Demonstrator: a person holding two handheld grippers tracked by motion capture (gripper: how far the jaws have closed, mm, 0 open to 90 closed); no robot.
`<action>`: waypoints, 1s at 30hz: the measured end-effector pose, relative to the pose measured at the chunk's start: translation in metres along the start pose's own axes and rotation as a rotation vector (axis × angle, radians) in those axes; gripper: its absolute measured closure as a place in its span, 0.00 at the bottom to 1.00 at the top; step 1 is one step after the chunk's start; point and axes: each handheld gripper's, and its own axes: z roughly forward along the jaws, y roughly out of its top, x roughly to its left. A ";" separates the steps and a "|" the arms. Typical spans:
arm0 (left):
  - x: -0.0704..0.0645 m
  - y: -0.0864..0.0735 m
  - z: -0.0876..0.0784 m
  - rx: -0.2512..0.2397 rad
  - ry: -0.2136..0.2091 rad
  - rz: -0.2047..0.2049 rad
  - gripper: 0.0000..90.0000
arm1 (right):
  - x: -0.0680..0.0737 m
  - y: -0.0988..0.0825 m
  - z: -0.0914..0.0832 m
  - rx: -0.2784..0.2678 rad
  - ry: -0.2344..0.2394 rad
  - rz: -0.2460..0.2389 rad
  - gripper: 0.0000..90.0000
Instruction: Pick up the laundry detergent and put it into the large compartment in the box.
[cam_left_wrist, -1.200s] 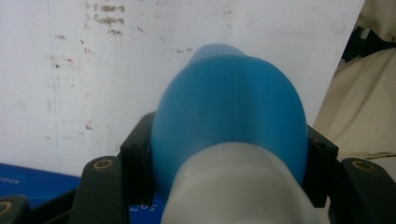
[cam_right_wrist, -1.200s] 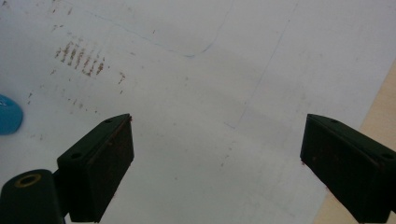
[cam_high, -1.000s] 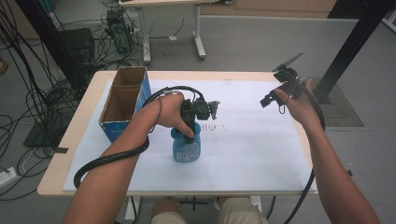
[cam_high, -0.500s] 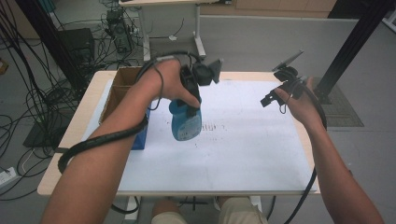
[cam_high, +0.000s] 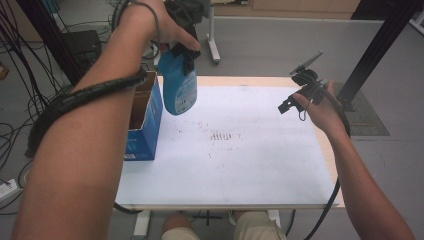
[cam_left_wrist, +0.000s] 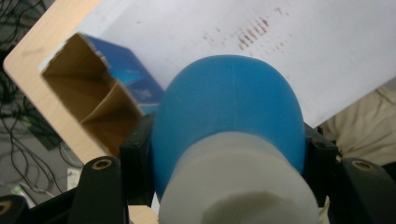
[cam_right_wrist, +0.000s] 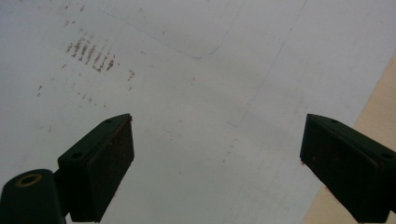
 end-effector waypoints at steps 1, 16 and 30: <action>0.005 -0.002 -0.003 -0.003 -0.001 -0.034 0.42 | 0.000 0.000 0.000 -0.001 0.001 -0.001 0.11; 0.070 -0.025 -0.036 0.015 0.063 -0.415 0.42 | 0.004 0.001 -0.002 -0.004 0.001 -0.018 0.11; 0.112 -0.056 -0.024 -0.006 0.067 -0.645 0.42 | 0.007 0.004 0.001 0.002 -0.008 -0.023 0.11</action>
